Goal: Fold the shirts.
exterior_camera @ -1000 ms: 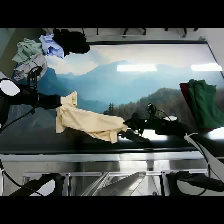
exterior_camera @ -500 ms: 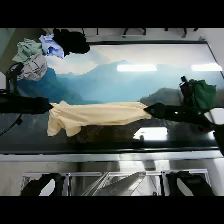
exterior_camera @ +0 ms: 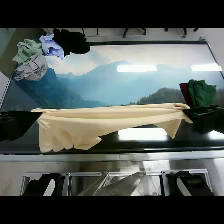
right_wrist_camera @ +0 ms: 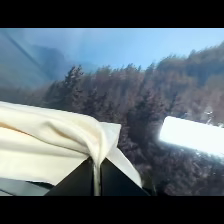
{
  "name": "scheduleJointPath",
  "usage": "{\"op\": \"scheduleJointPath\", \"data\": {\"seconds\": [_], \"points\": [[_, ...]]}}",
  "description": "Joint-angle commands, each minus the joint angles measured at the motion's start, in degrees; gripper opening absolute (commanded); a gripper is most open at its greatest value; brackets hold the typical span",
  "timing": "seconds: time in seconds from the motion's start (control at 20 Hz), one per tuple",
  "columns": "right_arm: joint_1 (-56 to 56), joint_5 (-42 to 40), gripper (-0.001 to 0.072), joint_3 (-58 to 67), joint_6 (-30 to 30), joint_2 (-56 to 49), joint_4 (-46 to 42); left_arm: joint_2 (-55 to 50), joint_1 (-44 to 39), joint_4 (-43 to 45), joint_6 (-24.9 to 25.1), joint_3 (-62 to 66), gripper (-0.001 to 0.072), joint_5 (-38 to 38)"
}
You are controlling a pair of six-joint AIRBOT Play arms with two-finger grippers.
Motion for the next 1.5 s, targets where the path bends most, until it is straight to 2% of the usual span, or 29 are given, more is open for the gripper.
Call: {"op": "scheduleJointPath", "data": {"seconds": [0.0,0.15,0.3,0.5,0.65,0.75,0.8,0.9,1.0,1.1,1.2,1.25,1.3,1.35,1.45], "points": [[0.0,0.0,0.0019,4.7,0.6,0.2,-3.8,-1.2,0.1,0.1,-2.8,5.8,0.0018,-3.4],[0.0,-3.7,0.0019,4.7,-1.5,-5.0,-3.8,-8.7,0.1,3.8,2.1,2.7,0.0019,-0.1],[0.0,-7.8,0.002,4.7,-2.0,-15.5,-4.0,-16.7,0.1,3.8,7.0,-5.6,0.0019,12.1],[0.2,-21.8,0.002,4.7,-2.0,-31.1,-3.8,-30.1,-1.0,2.8,11.0,-11.3,0.0019,30.9],[2.0,-30.1,0.002,4.7,-1.9,-44.1,-3.5,-41.1,-5.4,2.9,15.9,-10.4,0.002,39.3],[2.6,-32.0,0.002,4.7,-0.9,-51.7,-3.5,-48.4,-7.3,2.9,16.1,-6.6,0.002,40.1],[2.4,-31.5,0.002,4.7,1.7,-54.6,-3.5,-51.6,-7.8,2.8,16.1,-3.8,0.002,39.1],[2.0,-31.5,0.002,4.7,5.5,-57.5,-3.5,-56.1,-7.8,3.8,16.1,1.4,0.002,36.1],[2.0,-34.1,0.002,4.7,5.7,-58.2,-3.5,-58.8,-6.9,5.4,16.2,6.0,0.0021,32.6],[1.9,-39.8,0.002,4.7,5.7,-57.9,-3.6,-60.2,-5.3,5.3,16.2,10.2,0.0021,29.0],[1.9,-49.7,0.002,4.7,4.0,-58.1,-3.6,-60.3,-3.5,5.2,16.1,13.8,0.0021,27.1],[1.9,-55.8,0.0021,4.7,2.2,-58.6,-3.5,-60.3,-2.8,5.1,16.1,15.6,0.0115,25.9],[2.0,-62.4,0.002,4.7,0.8,-59.2,-3.5,-60.3,-2.1,5.1,15.2,17.5,0.0481,23.9],[2.0,-67.5,0.0021,4.7,0.5,-59.9,-3.5,-60.3,-1.4,5.2,13.5,19.4,0.0707,20.7],[1.9,-72.1,0.0034,4.7,0.6,-61.6,-3.5,-60.3,-0.4,4.9,13.0,22.9,0.0711,12.0]]}}
